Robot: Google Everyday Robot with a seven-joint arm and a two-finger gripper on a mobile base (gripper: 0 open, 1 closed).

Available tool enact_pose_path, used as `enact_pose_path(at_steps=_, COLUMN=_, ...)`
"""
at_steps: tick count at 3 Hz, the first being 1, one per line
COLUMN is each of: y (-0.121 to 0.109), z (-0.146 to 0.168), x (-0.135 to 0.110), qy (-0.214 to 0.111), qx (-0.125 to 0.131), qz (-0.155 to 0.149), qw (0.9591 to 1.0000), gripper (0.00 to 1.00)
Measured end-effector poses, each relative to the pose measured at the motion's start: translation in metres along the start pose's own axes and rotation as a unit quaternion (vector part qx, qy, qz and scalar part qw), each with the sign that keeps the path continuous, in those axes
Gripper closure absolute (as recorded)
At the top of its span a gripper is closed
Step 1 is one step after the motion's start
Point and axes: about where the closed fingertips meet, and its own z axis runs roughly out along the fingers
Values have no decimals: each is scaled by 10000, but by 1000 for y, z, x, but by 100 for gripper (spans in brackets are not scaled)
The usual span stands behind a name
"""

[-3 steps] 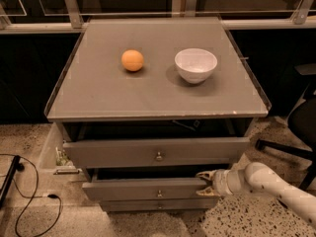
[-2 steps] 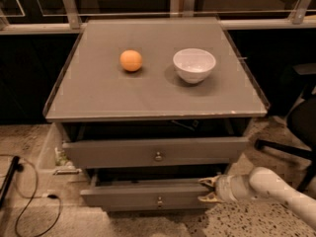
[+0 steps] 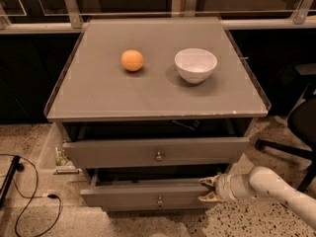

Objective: Open middle drawer

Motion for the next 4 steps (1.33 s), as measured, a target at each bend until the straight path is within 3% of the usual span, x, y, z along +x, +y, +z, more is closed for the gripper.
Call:
enact_pose_path(at_steps=2, y=0, z=0, x=0, qy=-1, qx=0, qz=0, qw=10000, gripper=35)
enact_pose_path(at_steps=3, y=24, z=-5, x=4, qy=-233, qx=-205, qz=116, qw=9995, gripper=11)
enact_pose_path(at_steps=4, y=28, z=-8, x=4, qy=-258, qx=-243, qz=118, qw=9993, gripper=15)
